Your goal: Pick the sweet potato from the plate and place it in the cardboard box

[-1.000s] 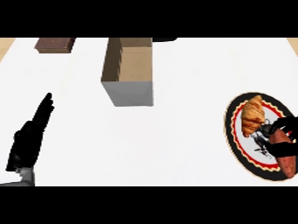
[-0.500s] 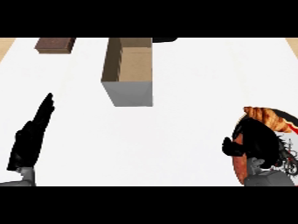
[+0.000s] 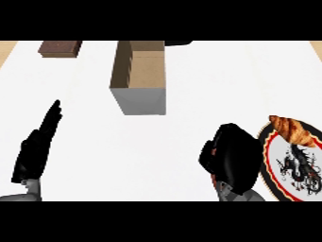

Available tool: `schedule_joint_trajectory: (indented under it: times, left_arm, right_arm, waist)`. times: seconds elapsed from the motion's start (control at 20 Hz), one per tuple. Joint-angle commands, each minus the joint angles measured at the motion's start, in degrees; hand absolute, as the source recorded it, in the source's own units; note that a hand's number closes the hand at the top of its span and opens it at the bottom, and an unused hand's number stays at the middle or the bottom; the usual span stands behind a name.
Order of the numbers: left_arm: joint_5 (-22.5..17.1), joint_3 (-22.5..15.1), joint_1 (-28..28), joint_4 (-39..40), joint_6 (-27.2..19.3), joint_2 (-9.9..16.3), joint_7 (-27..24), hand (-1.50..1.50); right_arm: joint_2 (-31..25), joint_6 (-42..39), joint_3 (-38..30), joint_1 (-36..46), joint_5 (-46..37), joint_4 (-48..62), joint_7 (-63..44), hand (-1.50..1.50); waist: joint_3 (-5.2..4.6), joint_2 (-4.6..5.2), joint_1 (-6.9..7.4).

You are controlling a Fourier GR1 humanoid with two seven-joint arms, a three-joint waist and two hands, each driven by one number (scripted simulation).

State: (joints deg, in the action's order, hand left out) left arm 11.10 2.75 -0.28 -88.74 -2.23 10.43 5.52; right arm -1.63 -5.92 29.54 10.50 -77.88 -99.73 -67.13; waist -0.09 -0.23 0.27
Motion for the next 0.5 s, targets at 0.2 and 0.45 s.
schedule_joint_trajectory:
  times: [0.2, 0.45]
  left_arm:
    - [-0.64, 1.34, -1.84, 1.22, 1.15, 1.38, -0.97, 0.00]
    - [0.80, -0.04, 0.14, 1.16, 0.15, -0.16, -2.55, 0.00]
  right_arm:
    - [1.58, 7.13, 5.28, 15.04, -0.20, -5.77, -7.86, 1.50]
    - [1.60, 8.52, 0.53, 28.15, 5.65, 1.71, -6.43, 1.50]
  waist:
    - [0.06, 0.28, 0.75]
    - [0.04, 0.44, 1.20]
